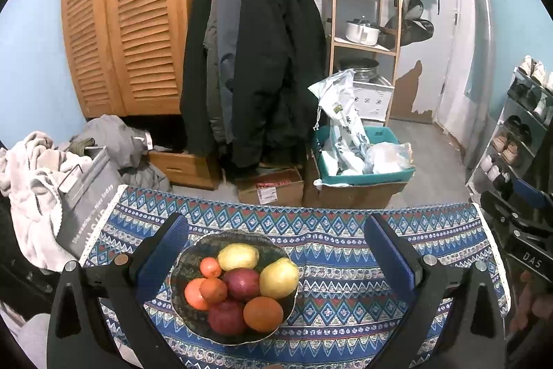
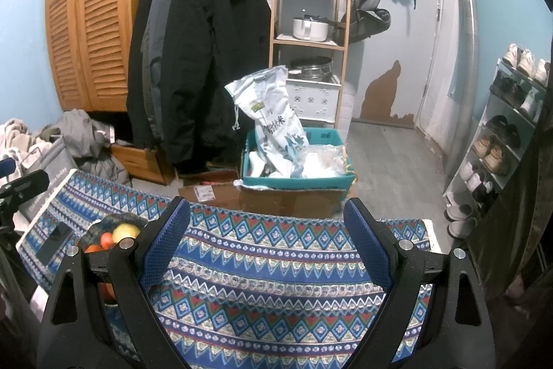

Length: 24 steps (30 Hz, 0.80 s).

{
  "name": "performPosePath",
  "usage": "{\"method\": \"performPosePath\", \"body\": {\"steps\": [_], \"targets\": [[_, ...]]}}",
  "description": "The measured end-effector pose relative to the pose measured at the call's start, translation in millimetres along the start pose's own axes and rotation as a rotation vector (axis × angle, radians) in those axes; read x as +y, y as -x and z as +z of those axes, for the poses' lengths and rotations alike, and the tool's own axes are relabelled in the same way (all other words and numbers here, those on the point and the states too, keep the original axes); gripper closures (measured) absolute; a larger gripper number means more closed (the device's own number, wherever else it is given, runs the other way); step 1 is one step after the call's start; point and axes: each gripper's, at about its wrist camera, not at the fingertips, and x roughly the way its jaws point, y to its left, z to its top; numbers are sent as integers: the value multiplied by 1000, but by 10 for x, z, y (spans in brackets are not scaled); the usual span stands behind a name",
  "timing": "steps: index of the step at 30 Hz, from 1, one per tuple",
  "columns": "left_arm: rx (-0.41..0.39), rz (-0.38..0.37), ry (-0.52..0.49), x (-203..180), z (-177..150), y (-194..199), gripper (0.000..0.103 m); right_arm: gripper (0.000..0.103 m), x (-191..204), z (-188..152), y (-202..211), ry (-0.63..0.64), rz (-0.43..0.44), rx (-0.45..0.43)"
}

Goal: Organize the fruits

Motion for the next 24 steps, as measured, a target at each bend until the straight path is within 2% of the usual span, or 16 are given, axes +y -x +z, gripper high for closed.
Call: {"method": "performPosePath", "body": {"steps": [24], "targets": [[-9,-1,6,18,-16,11,1,14,-41,-56,22,0,-3,0]]}}
